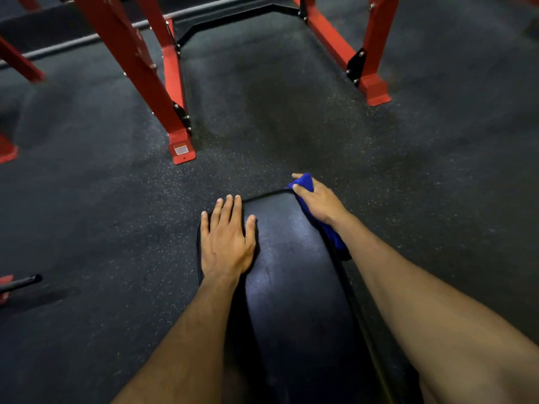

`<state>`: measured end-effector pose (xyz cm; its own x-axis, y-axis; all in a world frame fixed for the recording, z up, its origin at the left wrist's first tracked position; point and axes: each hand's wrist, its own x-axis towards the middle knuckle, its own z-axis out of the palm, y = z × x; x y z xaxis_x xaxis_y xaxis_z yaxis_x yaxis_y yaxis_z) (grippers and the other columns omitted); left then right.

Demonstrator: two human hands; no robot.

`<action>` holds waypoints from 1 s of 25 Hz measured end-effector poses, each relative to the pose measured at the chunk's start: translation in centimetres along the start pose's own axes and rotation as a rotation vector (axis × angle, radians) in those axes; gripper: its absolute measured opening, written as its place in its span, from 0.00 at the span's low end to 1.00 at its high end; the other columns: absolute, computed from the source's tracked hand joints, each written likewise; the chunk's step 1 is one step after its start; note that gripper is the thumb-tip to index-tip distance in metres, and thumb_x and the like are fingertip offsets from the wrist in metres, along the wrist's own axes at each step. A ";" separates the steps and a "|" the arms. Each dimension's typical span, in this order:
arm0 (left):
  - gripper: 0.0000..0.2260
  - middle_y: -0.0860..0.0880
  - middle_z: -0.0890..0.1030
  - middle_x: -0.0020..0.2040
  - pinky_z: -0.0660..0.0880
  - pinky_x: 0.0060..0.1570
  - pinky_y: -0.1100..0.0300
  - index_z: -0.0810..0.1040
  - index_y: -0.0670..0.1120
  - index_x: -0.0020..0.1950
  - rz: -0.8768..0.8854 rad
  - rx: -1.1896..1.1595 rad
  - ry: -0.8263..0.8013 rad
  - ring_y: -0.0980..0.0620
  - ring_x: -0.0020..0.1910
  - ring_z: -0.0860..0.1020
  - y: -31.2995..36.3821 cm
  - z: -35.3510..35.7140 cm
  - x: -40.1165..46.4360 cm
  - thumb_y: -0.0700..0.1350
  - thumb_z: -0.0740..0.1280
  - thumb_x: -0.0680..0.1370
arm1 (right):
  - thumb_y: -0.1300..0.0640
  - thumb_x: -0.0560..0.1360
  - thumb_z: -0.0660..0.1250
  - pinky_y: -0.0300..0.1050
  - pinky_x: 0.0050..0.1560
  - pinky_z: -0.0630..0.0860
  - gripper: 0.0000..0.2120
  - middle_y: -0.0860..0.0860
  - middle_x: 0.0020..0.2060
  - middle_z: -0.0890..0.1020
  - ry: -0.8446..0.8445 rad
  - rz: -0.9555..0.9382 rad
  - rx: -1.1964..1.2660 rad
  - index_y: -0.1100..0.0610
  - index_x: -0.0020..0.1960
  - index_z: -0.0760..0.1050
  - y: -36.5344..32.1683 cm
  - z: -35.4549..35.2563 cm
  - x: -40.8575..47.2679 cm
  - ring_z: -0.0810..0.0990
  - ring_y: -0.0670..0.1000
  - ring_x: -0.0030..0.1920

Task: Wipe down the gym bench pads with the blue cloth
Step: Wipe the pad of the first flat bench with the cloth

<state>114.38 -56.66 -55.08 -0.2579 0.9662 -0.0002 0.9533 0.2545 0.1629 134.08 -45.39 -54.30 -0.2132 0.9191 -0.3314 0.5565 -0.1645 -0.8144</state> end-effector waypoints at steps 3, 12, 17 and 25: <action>0.33 0.51 0.56 0.84 0.42 0.81 0.48 0.54 0.50 0.84 0.006 0.000 -0.005 0.53 0.83 0.49 0.0 -0.1 0.0 0.62 0.39 0.82 | 0.43 0.81 0.60 0.44 0.58 0.68 0.14 0.45 0.60 0.80 0.023 -0.008 0.053 0.42 0.63 0.76 1.2 0.0 -0.8 0.77 0.49 0.62; 0.31 0.51 0.55 0.84 0.41 0.81 0.47 0.53 0.50 0.84 0.011 0.017 -0.012 0.53 0.83 0.48 0.0 0.0 0.0 0.62 0.41 0.84 | 0.44 0.82 0.59 0.41 0.57 0.65 0.18 0.39 0.57 0.76 0.118 0.069 0.121 0.41 0.70 0.70 6.0 0.2 -12.3 0.74 0.44 0.60; 0.33 0.51 0.54 0.84 0.41 0.81 0.46 0.53 0.50 0.84 0.017 0.009 -0.003 0.53 0.83 0.47 -0.2 0.3 0.0 0.63 0.39 0.82 | 0.43 0.82 0.58 0.43 0.60 0.66 0.19 0.48 0.67 0.77 0.089 0.016 0.068 0.42 0.72 0.68 3.1 0.2 -5.3 0.74 0.51 0.67; 0.29 0.51 0.55 0.84 0.41 0.81 0.46 0.54 0.50 0.84 0.023 0.009 -0.011 0.52 0.83 0.48 -0.1 0.4 0.0 0.60 0.46 0.85 | 0.40 0.81 0.57 0.48 0.61 0.69 0.21 0.51 0.65 0.79 0.072 0.042 0.070 0.45 0.71 0.70 4.3 0.0 -6.3 0.76 0.55 0.65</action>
<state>114.32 -56.68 -55.53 -0.2341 0.9722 -0.0076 0.9603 0.2325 0.1541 137.77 -51.91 -55.69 -0.1310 0.9338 -0.3328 0.5056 -0.2258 -0.8327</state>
